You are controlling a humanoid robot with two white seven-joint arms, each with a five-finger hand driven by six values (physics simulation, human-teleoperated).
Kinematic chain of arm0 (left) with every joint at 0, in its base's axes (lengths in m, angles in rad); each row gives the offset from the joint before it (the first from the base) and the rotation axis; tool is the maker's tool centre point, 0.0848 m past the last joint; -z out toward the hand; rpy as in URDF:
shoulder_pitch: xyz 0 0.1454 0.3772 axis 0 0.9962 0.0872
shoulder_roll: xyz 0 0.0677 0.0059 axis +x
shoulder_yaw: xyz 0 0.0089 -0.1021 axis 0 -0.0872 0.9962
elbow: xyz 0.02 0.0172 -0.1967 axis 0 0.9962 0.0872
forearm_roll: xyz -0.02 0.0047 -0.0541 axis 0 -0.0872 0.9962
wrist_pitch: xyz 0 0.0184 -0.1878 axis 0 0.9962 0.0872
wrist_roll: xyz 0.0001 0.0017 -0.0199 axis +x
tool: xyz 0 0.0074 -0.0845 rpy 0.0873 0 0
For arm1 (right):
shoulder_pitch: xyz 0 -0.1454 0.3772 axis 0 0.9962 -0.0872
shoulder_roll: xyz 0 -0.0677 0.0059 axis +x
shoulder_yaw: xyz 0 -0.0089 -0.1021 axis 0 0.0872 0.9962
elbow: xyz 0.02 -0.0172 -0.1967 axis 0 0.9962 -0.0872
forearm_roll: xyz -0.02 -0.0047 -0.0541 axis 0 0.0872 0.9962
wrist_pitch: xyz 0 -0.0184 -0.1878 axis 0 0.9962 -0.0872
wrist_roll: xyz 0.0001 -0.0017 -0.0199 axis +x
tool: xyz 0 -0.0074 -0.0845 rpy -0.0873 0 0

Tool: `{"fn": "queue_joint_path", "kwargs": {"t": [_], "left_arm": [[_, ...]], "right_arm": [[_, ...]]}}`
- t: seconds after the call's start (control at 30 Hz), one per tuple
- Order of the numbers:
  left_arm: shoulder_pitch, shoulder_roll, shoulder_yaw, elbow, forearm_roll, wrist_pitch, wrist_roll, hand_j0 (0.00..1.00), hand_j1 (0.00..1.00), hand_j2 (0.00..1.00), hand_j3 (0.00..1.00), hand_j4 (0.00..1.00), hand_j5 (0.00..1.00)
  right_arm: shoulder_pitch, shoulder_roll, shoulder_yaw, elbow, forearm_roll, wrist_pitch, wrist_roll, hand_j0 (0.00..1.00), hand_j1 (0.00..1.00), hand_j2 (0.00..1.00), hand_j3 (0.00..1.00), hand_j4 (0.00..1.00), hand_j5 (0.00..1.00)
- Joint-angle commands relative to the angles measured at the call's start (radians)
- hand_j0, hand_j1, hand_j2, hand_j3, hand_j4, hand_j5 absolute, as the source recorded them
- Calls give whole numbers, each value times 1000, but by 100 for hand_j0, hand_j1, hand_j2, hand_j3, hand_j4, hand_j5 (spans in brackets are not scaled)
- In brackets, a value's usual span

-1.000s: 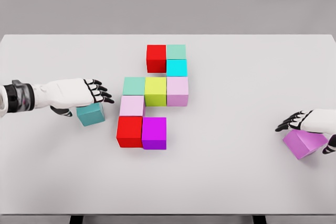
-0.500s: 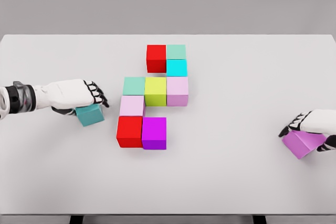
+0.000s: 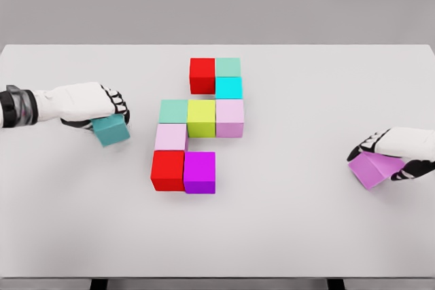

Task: Assemble the squares on the desktop into the number 2

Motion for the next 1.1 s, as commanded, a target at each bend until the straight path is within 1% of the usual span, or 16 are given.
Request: {"fn": "queue_joint_path", "kwargs": {"t": [0.0,0.03,0.07,0.1,0.17,0.23,0.37,0.43,0.5,0.53,0.67,0.7,0.87,0.93,1.03,1.07], "left_arm": [[-5,-23,3,86,42,1,1,40,40,40,40,40,40],[-12,-29,4,115,54,1,4,41,41,41,41,41,41],[-18,-35,4,166,103,1,4,41,41,41,41,41,41],[-29,-55,6,199,111,1,4,41,41,41,41,41,41],[-49,-116,6,261,114,1,4,41,41,41,41,41,41],[-77,-190,6,365,117,1,7,41,41,41,41,41,41],[-158,-316,6,517,116,1,10,41,41,41,41,41,41],[-181,-339,9,539,123,1,10,41,41,41,41,41,41],[-205,-345,9,537,125,1,10,41,41,41,41,41,41],[-221,-371,9,539,125,1,10,41,41,41,41,41,41],[-242,-409,9,539,129,1,10,41,41,41,41,41,41],[-244,-417,9,539,129,36,10,41,41,41,41,41,41],[-287,-467,24,595,131,168,13,40,40,40,40,40,40],[-298,-497,47,626,131,217,13,40,40,40,40,40,40],[-302,-535,49,667,134,285,11,41,41,41,41,41,41],[-301,-537,47,667,171,309,11,41,41,41,41,41,41]], "right_arm": [[-2,22,-7,2,-5,2,-1,66,66,66,66,66,66],[-8,31,-7,2,-5,2,-1,66,66,66,66,66,66],[-20,45,-7,1,-7,2,-1,66,66,66,66,66,66],[-29,47,-7,-3,-8,2,-1,66,66,66,66,66,66],[-41,56,-7,-6,-7,2,-1,66,66,66,66,66,66],[-52,71,-4,-15,-5,2,-1,66,66,66,66,66,66],[-52,79,-2,-67,-4,2,-1,64,64,64,64,64,64],[-52,79,-2,-79,-4,2,-1,53,53,53,53,53,53],[-54,79,-2,-95,-2,2,-1,53,53,53,53,53,53],[-54,79,-4,-105,-2,2,-1,53,53,53,53,53,53],[-69,79,-5,-156,-2,2,-1,53,53,53,53,53,53],[-71,81,-4,-176,-2,2,-1,53,53,53,53,53,53],[-103,120,-2,-185,-4,2,-1,53,53,53,53,53,53],[-118,147,2,-185,-4,2,-1,53,53,53,53,53,53],[-129,171,5,-191,-4,2,-1,53,53,53,53,53,53],[-129,177,5,-197,-4,2,-1,53,53,53,53,53,53]]}}
